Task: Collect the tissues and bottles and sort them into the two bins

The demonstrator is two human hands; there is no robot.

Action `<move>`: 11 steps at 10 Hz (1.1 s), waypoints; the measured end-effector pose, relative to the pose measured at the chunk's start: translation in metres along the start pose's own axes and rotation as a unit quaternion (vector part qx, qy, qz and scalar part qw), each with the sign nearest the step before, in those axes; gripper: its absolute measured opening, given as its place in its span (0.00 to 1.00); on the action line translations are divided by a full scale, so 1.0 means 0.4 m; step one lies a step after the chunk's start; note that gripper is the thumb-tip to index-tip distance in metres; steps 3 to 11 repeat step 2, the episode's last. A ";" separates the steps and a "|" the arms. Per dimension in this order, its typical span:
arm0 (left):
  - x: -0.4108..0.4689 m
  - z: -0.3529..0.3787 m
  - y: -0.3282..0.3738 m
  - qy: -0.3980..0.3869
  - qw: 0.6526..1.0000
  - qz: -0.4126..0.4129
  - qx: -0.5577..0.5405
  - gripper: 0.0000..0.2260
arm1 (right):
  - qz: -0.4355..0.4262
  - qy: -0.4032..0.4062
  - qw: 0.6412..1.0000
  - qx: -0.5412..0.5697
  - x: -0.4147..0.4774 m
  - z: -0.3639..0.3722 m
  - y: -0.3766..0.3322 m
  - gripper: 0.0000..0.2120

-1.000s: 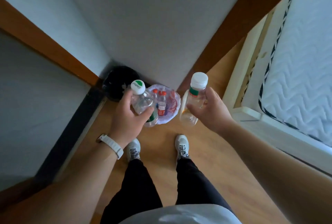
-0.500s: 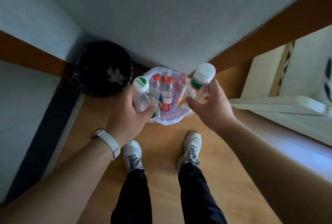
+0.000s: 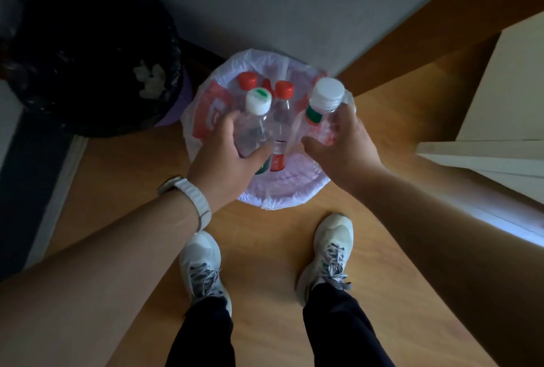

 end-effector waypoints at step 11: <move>0.000 -0.027 0.010 0.027 0.999 -0.004 0.032 0.29 | -0.010 0.001 1.000 -0.016 0.003 -0.005 -0.003 0.28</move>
Point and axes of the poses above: each hand's wrist, its own x-axis towards the middle knuckle, its own z-axis out of the palm, y = z × x, the point moved 9 cm from there along x, towards the middle knuckle, and after that the axes turned 8 degrees about x, right-handed, at the moved point
